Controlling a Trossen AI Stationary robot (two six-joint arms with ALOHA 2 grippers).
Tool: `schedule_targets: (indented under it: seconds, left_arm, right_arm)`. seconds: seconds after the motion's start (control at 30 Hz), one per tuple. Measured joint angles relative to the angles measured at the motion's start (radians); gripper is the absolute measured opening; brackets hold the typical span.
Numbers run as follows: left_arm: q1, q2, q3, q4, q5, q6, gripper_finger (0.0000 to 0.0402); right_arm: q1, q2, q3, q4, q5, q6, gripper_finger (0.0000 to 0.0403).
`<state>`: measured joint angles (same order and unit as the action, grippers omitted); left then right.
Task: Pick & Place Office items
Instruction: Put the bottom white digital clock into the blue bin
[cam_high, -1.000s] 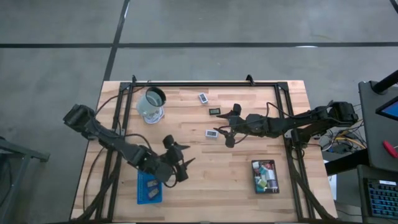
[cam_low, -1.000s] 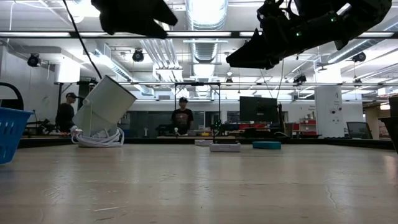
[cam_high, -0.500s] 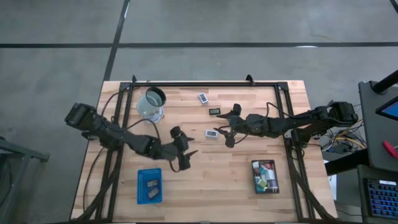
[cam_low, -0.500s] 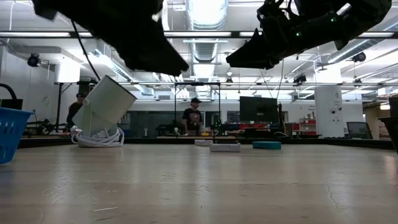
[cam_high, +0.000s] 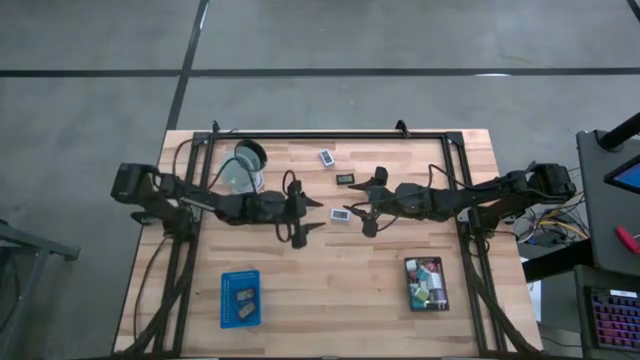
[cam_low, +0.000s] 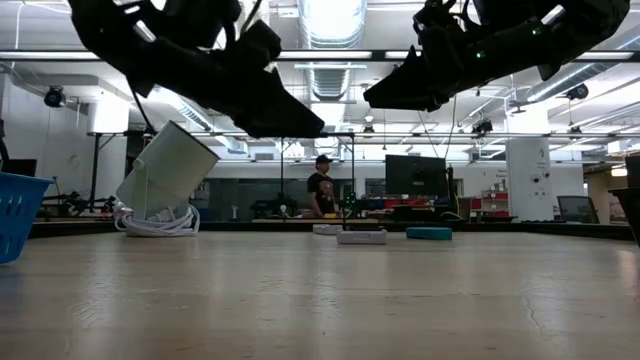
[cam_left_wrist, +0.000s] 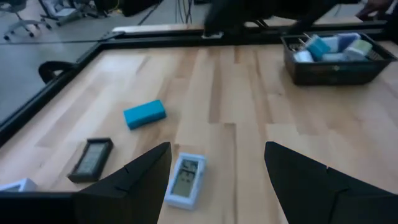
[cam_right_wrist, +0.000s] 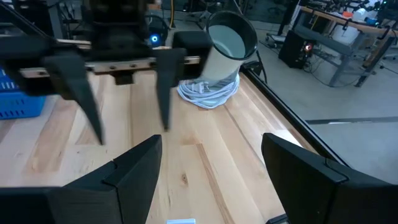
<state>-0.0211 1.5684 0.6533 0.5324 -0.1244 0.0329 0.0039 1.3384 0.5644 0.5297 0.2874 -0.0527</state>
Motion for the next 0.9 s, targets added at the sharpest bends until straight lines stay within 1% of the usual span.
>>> schedule_targets:
  seconds: [0.1,0.23,0.33,0.43,0.6,0.67,0.73,0.9]
  left_arm:
    - [0.027,0.044,0.003,0.038,0.005,0.018,0.0264]
    - [0.040,0.125,0.025,0.079,-0.038,0.054,0.0264]
    - [0.043,0.202,0.045,0.128,-0.052,0.081,0.0264]
    - [0.047,0.276,0.076,0.171,-0.051,0.096,0.0264]
    - [0.077,0.369,0.148,0.174,-0.051,0.097,0.0264]
    - [0.092,0.390,0.175,0.174,-0.025,0.091,0.0264]
    - [0.104,0.409,0.194,0.176,0.029,0.090,0.0264]
    - [0.120,0.444,0.200,0.170,0.132,0.095,0.0264]
  right_arm:
    - [0.000,0.000,0.000,0.000,0.000,0.000,0.0274]
    - [0.000,0.000,0.000,-0.001,0.000,0.000,0.0274]
    - [0.000,0.000,0.000,0.000,0.000,0.000,0.0274]
    - [0.000,0.000,0.000,0.001,0.000,0.000,0.0274]
    - [0.000,0.000,0.000,0.000,0.000,0.000,0.0274]
    - [0.000,0.000,0.000,0.000,0.000,0.000,0.0274]
    - [0.000,0.000,0.000,0.000,0.000,0.000,0.0274]
    - [0.000,0.000,0.000,0.000,0.000,0.000,0.0274]
